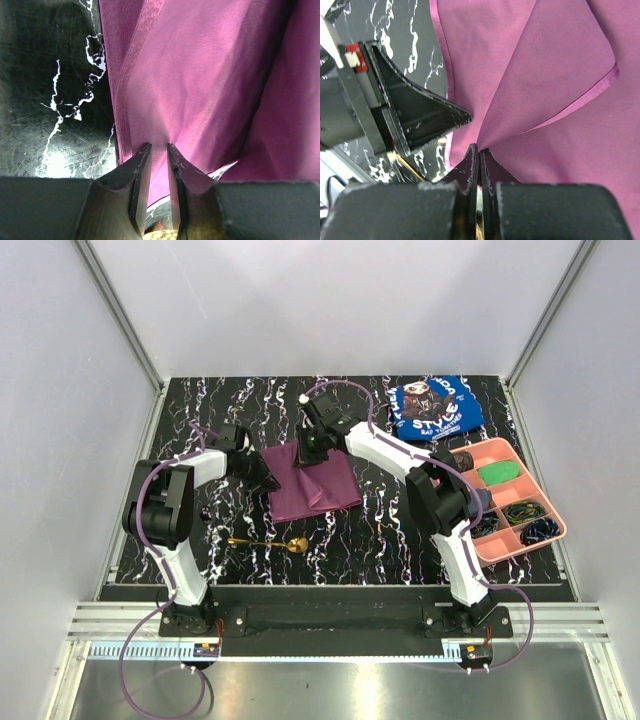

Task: Fold the napkin into a case and place the utensils inside
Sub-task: Fold the rectangle-folded napkin at the center of the board.

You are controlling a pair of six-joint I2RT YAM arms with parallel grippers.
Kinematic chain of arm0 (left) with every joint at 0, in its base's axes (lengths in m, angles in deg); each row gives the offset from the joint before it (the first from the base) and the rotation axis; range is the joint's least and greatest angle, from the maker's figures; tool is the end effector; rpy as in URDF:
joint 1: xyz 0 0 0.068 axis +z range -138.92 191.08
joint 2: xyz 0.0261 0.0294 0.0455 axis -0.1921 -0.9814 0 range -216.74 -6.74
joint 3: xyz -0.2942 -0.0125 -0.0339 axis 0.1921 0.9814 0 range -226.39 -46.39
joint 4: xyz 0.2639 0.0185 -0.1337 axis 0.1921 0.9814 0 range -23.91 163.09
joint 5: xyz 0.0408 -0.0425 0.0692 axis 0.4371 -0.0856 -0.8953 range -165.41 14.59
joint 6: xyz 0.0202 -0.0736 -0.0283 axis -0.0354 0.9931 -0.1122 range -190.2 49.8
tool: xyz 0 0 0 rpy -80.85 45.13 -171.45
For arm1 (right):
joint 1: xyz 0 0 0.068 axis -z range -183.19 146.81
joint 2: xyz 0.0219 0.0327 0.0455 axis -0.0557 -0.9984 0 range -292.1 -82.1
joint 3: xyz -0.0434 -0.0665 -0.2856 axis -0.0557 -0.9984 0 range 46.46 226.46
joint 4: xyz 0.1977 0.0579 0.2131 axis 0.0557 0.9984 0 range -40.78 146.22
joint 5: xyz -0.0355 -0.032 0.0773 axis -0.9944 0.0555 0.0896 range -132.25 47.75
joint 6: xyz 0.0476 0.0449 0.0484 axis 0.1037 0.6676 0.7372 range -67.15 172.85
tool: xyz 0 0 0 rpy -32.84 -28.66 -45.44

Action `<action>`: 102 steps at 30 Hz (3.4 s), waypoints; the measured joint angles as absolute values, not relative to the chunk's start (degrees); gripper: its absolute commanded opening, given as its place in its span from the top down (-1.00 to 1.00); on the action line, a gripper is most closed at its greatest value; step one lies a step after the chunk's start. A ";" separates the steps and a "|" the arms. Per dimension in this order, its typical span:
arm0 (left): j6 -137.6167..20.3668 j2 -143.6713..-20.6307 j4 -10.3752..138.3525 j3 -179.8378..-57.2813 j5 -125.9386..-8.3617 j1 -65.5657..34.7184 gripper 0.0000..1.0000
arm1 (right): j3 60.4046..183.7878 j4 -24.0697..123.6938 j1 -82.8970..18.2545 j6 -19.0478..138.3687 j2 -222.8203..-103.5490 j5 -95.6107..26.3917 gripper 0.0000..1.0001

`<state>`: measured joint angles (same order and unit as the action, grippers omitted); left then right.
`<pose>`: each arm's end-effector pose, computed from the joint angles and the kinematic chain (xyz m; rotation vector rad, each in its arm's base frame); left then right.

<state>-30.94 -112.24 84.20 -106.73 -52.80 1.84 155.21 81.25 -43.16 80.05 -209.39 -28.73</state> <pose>0.3915 -0.0911 0.1094 -0.5916 2.7139 -0.7767 0.4276 0.3798 0.2000 -0.3969 2.5603 0.7687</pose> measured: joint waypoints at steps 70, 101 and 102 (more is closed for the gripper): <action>-33.32 -98.29 86.19 -102.33 -58.07 6.91 0.08 | 166.64 74.80 -43.40 93.01 -221.12 -11.38 -0.25; -50.81 -120.54 104.40 -137.70 -78.02 -11.47 -0.22 | 134.29 76.70 -30.88 81.27 -198.85 -12.89 0.30; -51.00 -121.42 104.79 -138.75 -79.33 -11.93 -0.21 | 133.44 76.51 -31.07 81.05 -198.83 -12.86 0.32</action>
